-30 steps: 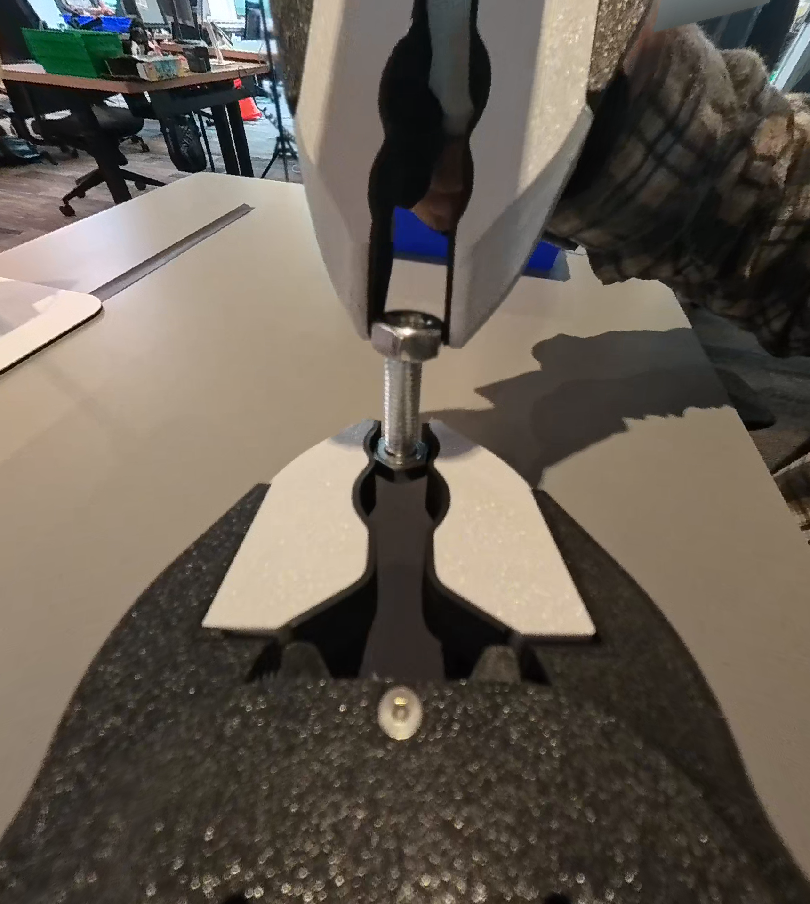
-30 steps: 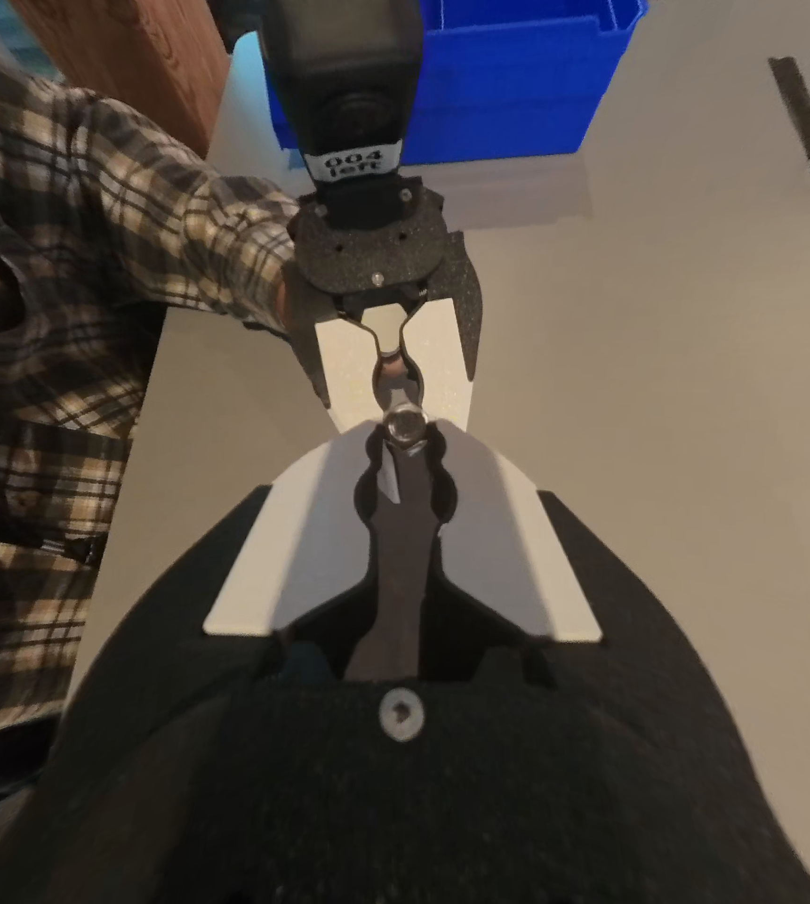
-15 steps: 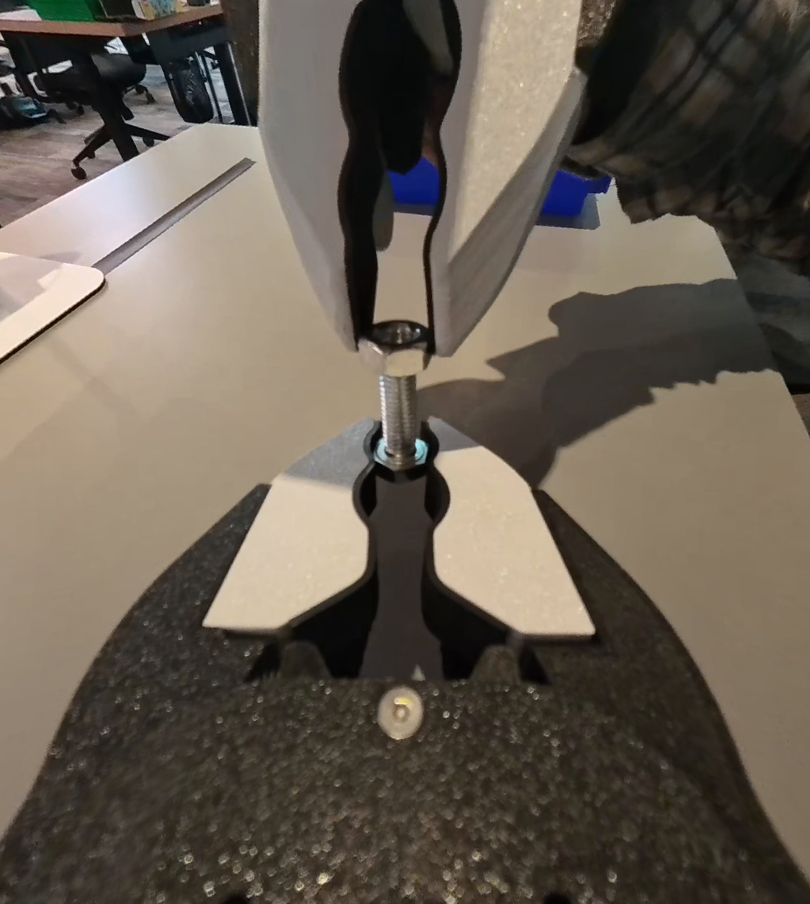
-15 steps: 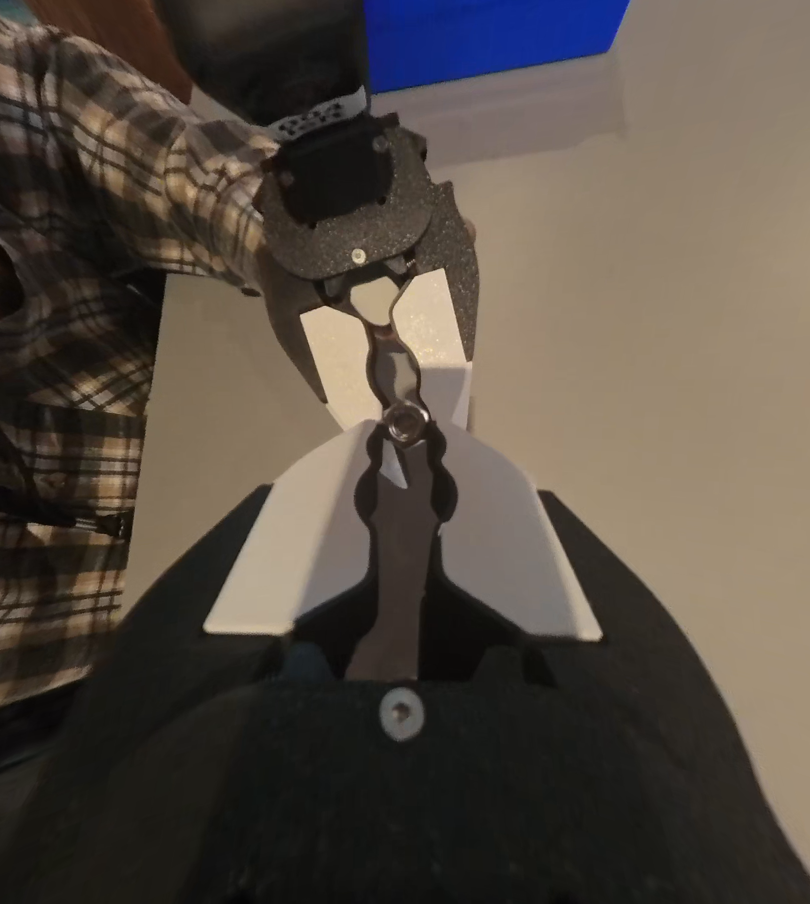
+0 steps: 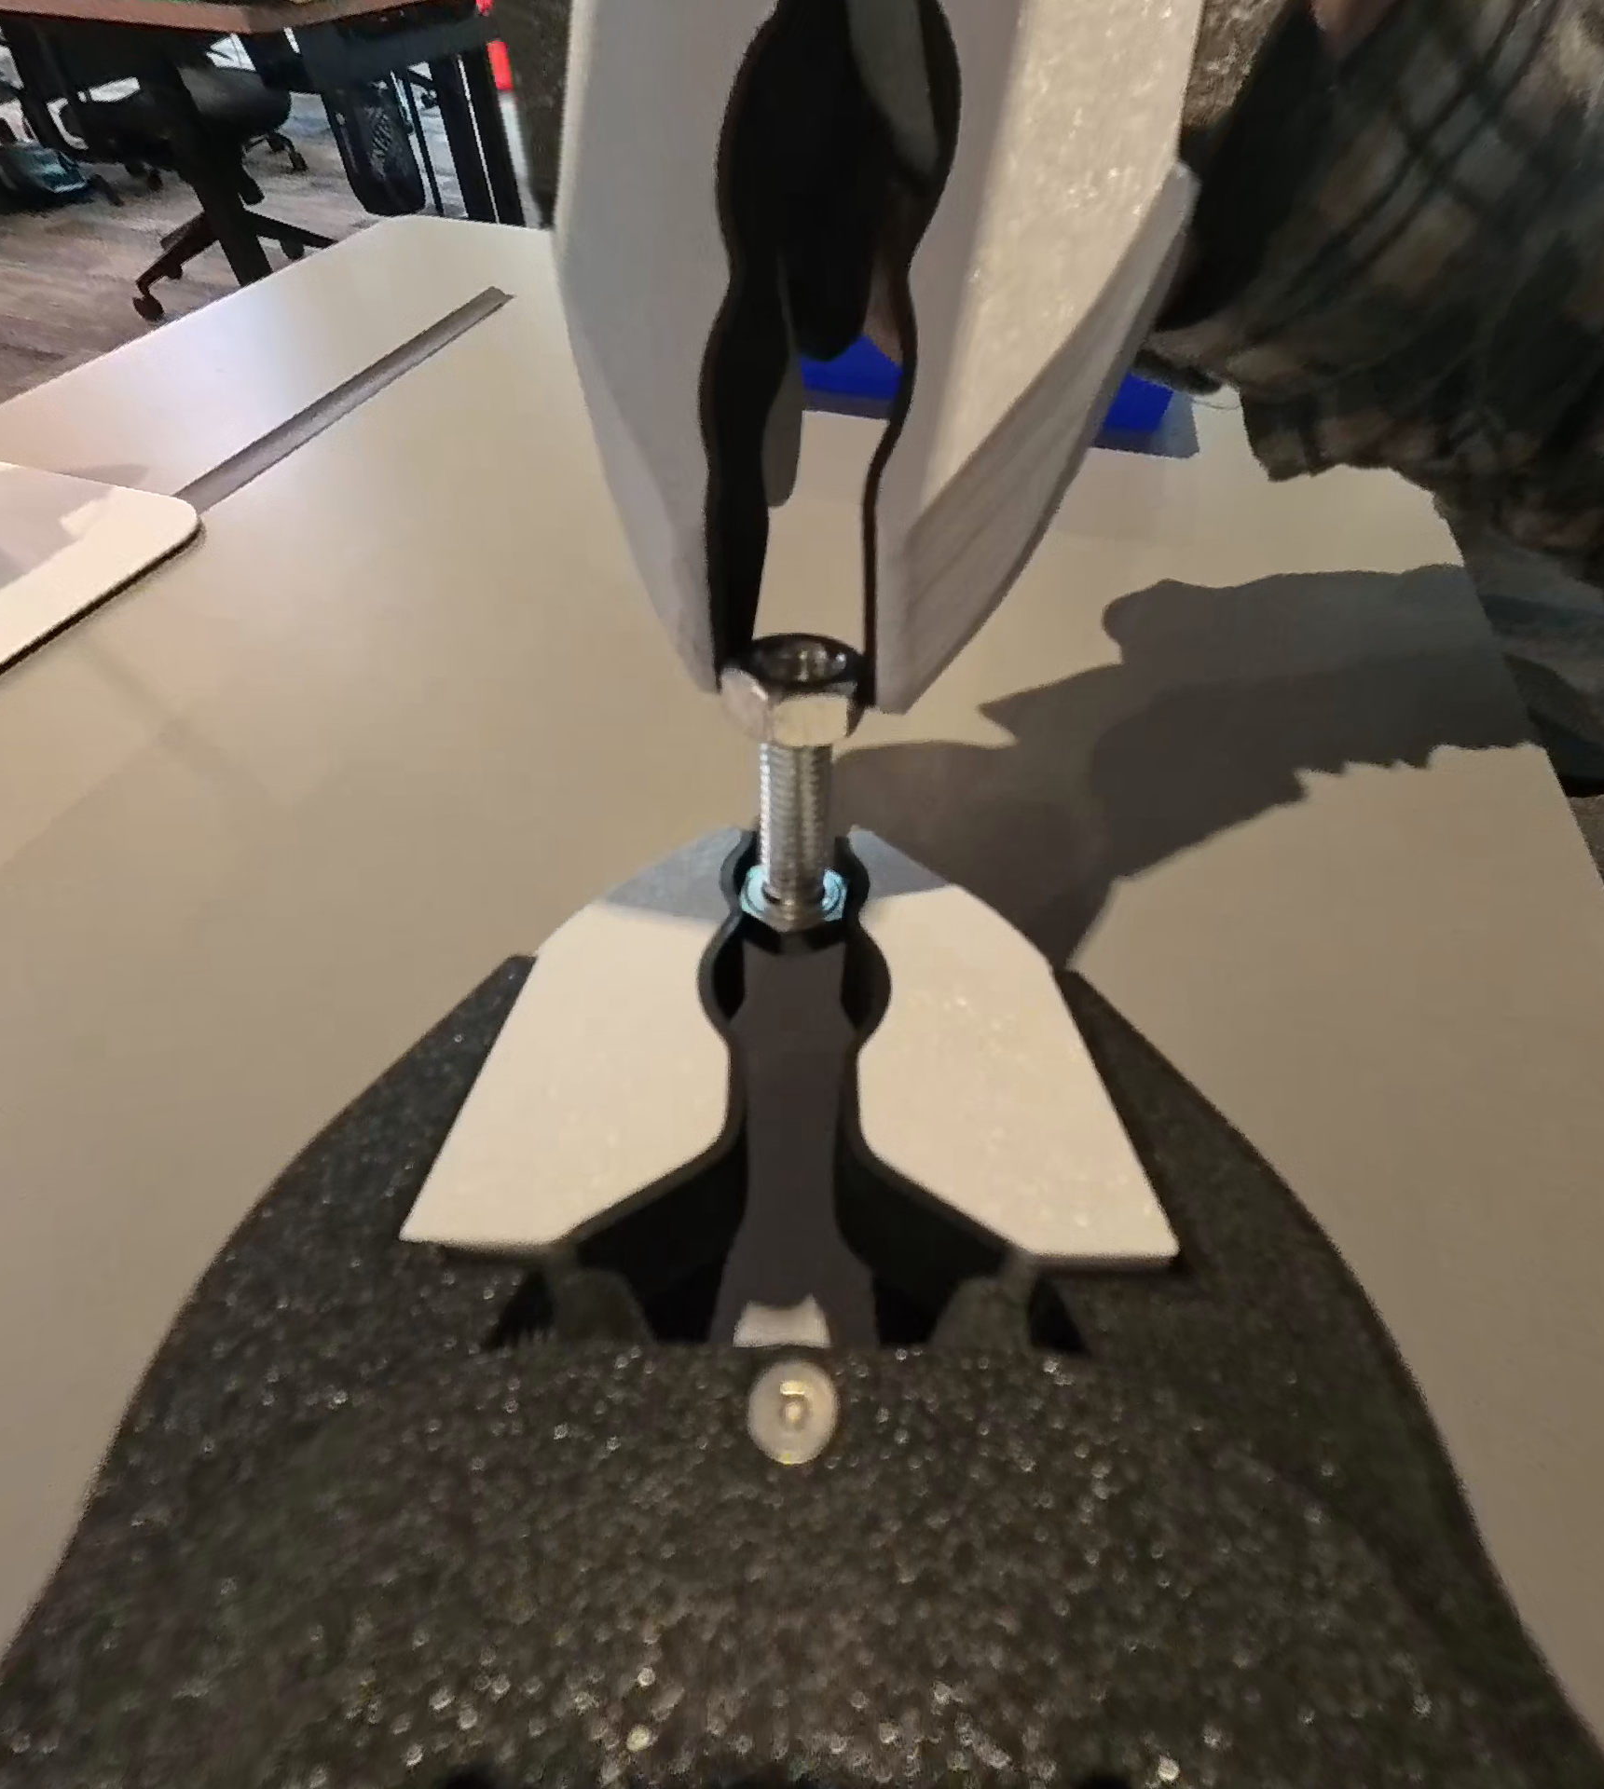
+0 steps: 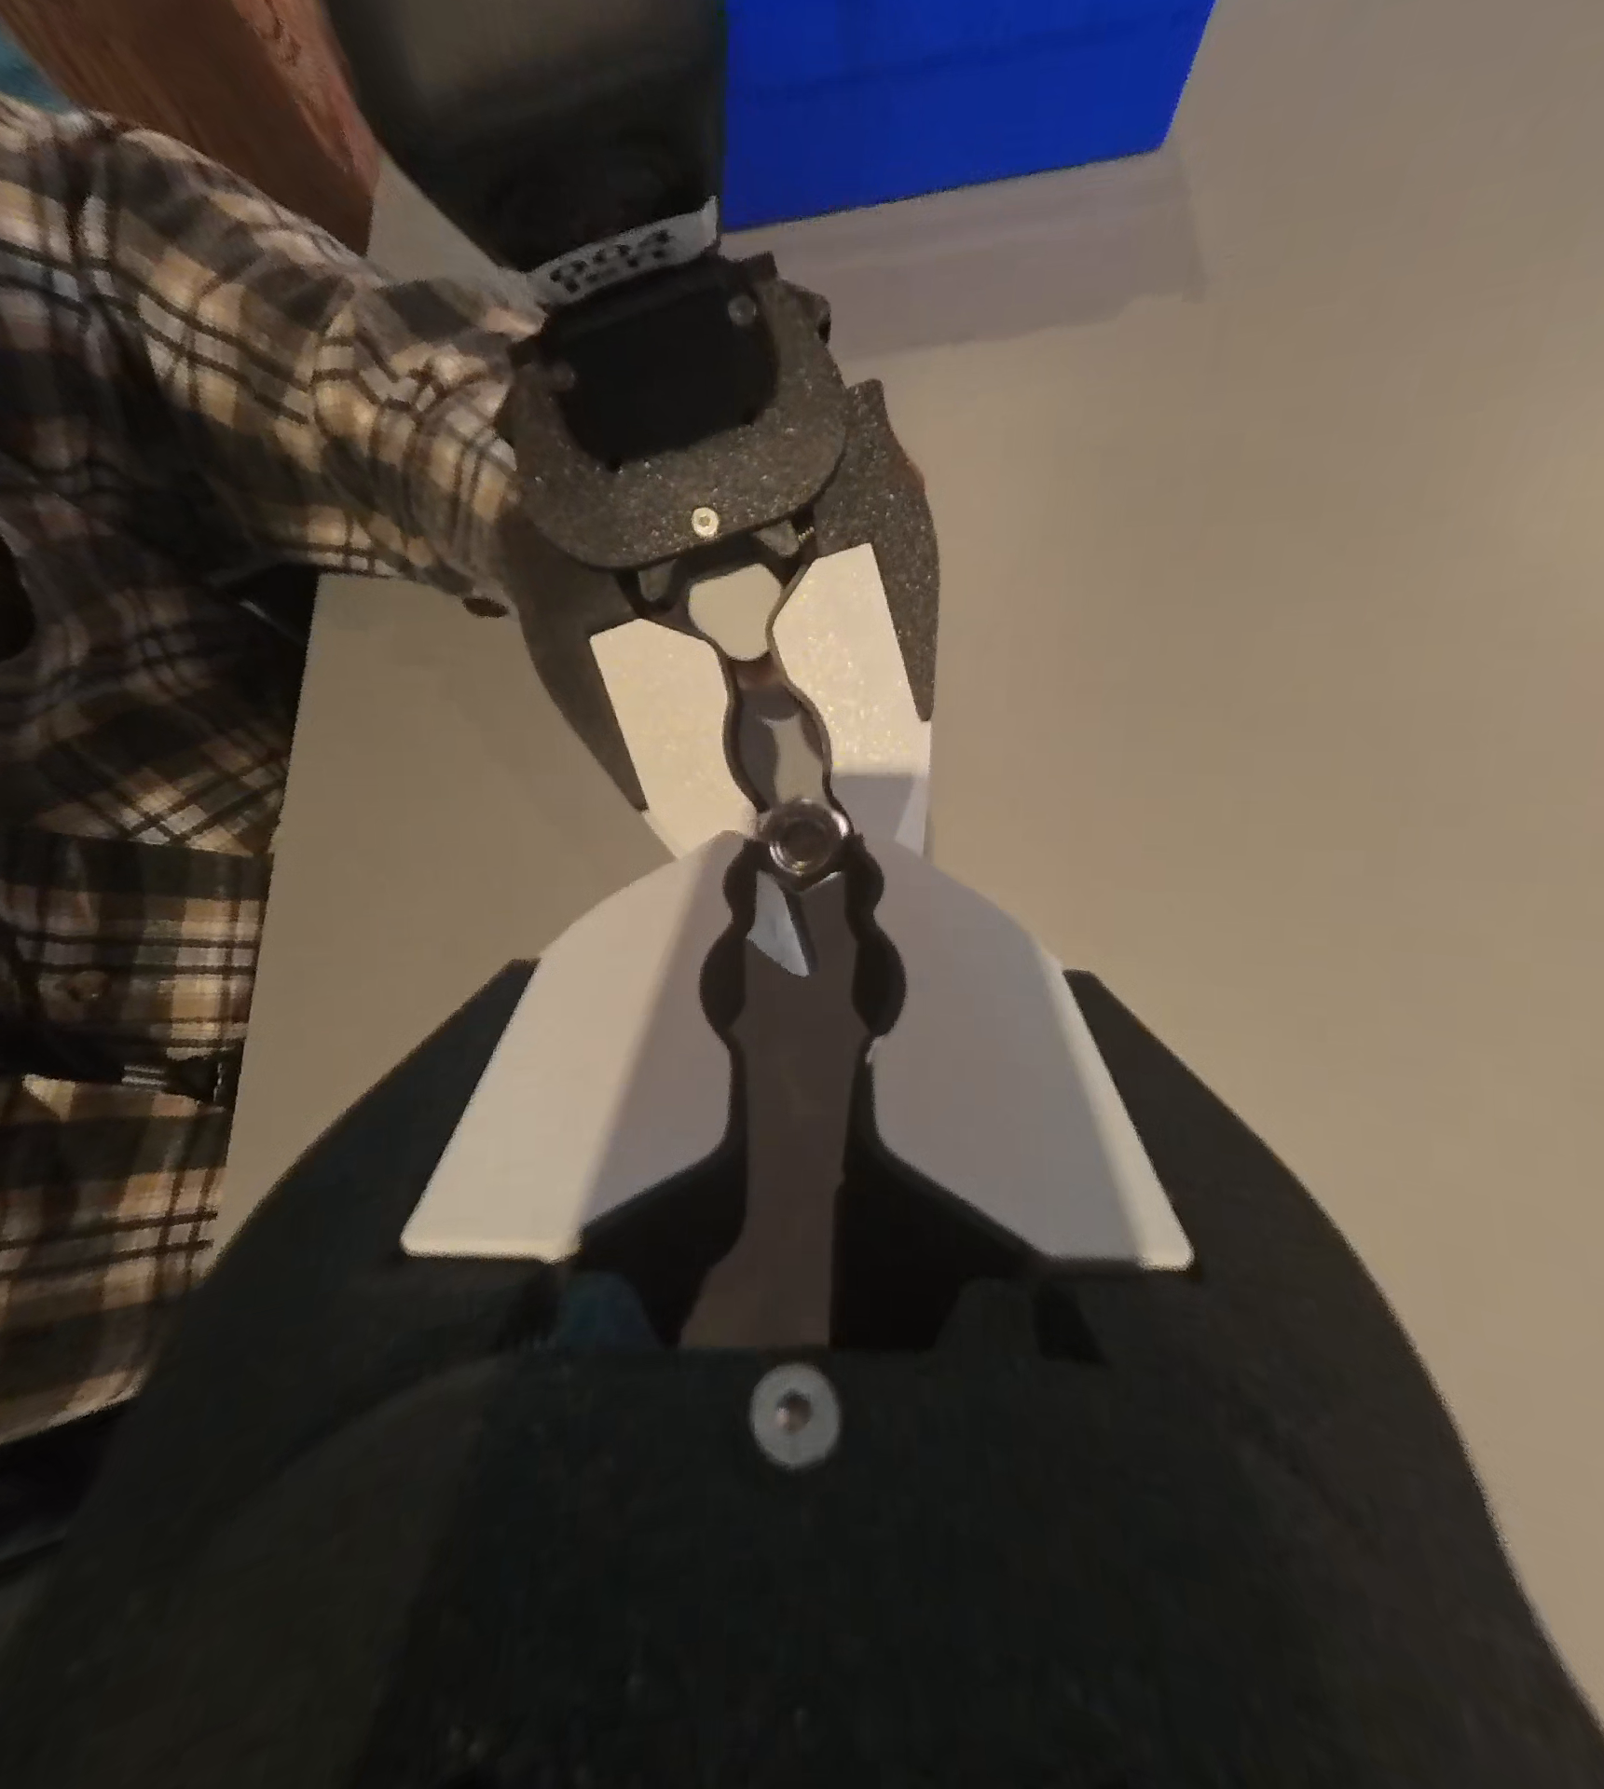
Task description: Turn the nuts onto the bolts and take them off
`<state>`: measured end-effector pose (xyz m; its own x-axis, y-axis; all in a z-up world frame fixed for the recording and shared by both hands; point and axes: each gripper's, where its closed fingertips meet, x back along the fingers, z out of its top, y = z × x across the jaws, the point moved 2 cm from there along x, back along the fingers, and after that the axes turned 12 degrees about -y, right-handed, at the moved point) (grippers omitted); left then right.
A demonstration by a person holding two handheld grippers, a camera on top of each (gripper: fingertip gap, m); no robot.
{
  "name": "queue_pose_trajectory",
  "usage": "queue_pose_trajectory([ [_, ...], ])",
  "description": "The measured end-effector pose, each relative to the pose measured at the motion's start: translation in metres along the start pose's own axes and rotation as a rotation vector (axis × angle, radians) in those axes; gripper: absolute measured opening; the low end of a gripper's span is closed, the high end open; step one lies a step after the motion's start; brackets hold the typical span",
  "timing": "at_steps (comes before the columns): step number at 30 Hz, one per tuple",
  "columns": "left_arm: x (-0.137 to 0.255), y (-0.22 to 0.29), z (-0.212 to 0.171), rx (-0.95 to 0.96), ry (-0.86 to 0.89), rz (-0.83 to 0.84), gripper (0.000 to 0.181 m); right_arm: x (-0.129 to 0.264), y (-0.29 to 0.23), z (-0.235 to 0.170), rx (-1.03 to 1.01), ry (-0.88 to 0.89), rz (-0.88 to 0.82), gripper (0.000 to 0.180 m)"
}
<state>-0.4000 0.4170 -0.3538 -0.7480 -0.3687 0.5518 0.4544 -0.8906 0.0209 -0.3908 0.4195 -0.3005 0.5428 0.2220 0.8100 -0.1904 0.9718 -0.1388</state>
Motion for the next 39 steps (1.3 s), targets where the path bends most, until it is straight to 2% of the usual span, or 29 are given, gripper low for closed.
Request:
queue_pose_trajectory([
  [24,0.004,0.002,0.006,0.026,0.062,-0.048,0.015,0.000,-0.004,0.004,0.023,0.031,0.029,0.018],
  [32,0.001,-0.002,-0.001,0.004,0.013,-0.023,0.015,0.009,-0.004,-0.001,0.012,-0.004,0.027,0.018],
  [34,0.002,-0.007,-0.003,0.016,0.005,-0.015,0.015,0.016,0.002,-0.015,-0.012,-0.065,-0.013,0.018],
  [36,0.008,-0.015,-0.004,0.027,0.018,-0.005,0.015,0.014,0.012,-0.046,-0.052,-0.203,-0.058,0.018],
  [39,0.019,-0.022,0.000,0.050,0.090,-0.033,0.015,-0.008,0.020,-0.095,-0.122,-0.386,-0.049,0.018],
])
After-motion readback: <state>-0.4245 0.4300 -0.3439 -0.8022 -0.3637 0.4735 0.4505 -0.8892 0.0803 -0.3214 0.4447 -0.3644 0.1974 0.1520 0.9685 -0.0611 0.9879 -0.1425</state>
